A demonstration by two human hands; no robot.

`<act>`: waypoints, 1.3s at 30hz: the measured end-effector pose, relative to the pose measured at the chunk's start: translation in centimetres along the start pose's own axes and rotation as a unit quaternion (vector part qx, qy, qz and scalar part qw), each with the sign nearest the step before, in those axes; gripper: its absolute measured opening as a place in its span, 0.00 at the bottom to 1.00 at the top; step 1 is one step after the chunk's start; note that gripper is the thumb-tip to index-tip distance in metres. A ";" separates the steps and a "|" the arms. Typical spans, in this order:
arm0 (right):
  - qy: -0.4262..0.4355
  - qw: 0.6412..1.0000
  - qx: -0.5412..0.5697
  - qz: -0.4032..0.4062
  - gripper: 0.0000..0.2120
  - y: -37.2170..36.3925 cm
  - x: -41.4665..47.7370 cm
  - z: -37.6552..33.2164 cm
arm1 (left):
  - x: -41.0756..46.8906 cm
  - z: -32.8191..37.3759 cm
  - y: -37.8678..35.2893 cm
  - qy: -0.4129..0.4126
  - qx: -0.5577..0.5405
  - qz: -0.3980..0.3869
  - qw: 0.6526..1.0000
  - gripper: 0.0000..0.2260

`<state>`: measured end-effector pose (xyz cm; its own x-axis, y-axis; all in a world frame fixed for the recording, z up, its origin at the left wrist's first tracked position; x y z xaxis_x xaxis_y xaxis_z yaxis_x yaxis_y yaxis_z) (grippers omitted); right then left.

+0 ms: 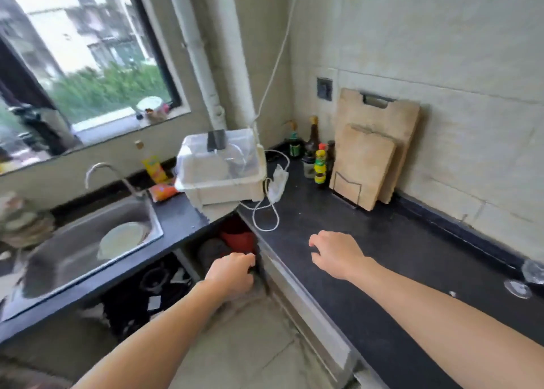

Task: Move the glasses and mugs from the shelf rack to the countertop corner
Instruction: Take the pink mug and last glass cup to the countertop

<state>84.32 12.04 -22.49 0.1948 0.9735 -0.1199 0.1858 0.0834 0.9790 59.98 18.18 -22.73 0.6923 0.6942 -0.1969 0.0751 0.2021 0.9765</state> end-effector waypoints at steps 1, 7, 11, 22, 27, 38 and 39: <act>0.029 1.000 -0.004 -0.001 0.15 0.1 0.6 -3.4 | -2.6 -2.5 0.1 0.027 -0.004 0.009 1.000 0.16; 0.186 0.982 -0.033 0.015 0.17 -1.0 1.9 -24.4 | -18.4 -15.9 -0.5 0.169 -0.024 0.048 0.984 0.16; 0.257 0.966 -0.033 0.019 0.17 -2.8 1.1 -38.6 | -29.1 -24.4 -0.8 0.237 -0.029 0.050 0.970 0.14; 0.424 0.905 -0.043 0.003 0.16 -5.9 -1.5 -69.1 | -50.1 -41.5 -1.5 0.420 -0.122 0.110 0.892 0.08; 0.468 0.883 -0.019 0.001 0.15 -7.7 0.1 -79.7 | -54.3 -48.3 -2.4 0.472 -0.130 0.137 0.861 0.10; 0.514 0.857 0.011 -0.040 0.20 -10.3 10.8 -102.7 | -58.7 -67.9 -0.9 0.558 -0.142 0.193 0.795 0.14; 0.516 0.855 0.017 -0.040 0.20 -10.4 11.5 -104.3 | -59.0 -69.1 -0.8 0.561 -0.145 0.199 0.791 0.15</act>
<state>-15.83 44.54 -16.91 -0.7709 0.6357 0.0404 0.1899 0.1688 0.9672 -30.45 24.79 -17.96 -0.4636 0.8860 0.0084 -0.2686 -0.1495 0.9516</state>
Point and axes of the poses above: each hand's wrist, its own x-axis towards the middle knuckle, its own y-axis out of the back of the hand, z = x × y, the point moved 1 cm from there along x, towards the middle knuckle, and after that the axes turned 10 degrees about -y, right-handed, at the moved point
